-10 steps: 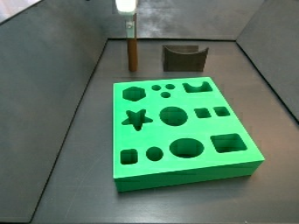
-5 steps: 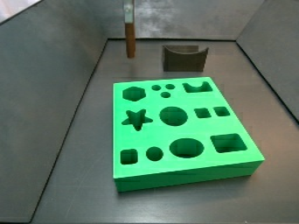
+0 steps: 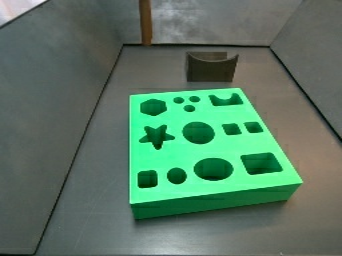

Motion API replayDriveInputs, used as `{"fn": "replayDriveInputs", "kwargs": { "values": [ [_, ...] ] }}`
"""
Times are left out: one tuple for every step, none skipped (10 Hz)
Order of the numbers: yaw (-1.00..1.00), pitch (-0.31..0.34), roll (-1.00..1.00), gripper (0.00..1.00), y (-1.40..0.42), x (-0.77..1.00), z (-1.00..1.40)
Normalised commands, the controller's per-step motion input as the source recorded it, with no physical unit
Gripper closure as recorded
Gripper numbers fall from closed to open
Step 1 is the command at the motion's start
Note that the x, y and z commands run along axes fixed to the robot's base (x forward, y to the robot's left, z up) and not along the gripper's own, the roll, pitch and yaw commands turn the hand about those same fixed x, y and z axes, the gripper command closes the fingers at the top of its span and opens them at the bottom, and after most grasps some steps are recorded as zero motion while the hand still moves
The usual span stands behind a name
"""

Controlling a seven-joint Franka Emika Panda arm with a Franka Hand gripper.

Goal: Pick up the square-circle object. Move up. Place the square-circle object on the fixture. Regrasp the square-circle object. Rotate the square-circle object. Move to above the board. Insert the square-circle object.
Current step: Move to above the board.

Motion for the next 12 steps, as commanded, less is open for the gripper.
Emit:
{"fn": "replayDriveInputs", "kwargs": {
  "values": [
    [-0.03, 0.055, -0.16, 1.0, 0.14, -0.04, 1.0],
    [-0.04, 0.054, -0.16, 1.0, 0.13, -0.03, 1.0],
    [-0.04, 0.052, -0.16, 1.0, 0.12, -0.03, 1.0],
    [-0.04, 0.051, -0.16, 1.0, 0.11, -0.03, 1.0],
    [-0.04, 0.049, -0.16, 1.0, 0.1, -0.02, 1.0],
    [-0.04, 0.049, -0.16, 1.0, 0.1, -0.02, 1.0],
    [-0.04, 0.05, -0.16, 1.0, 0.08, -0.01, 0.91],
    [-0.04, 0.052, -0.16, 1.0, 0.05, 0.0, 0.7],
    [-0.04, 0.051, -0.15, 1.0, 0.04, 0.0, 0.55],
    [-0.04, 0.051, -0.15, 1.0, 0.03, 0.0, 0.39],
    [-0.04, 0.05, -0.15, 1.0, 0.02, 0.0, 0.19],
    [1.0, 0.03, 0.03, 1.0, -1.0, 0.22, -0.02]
  ]
}}
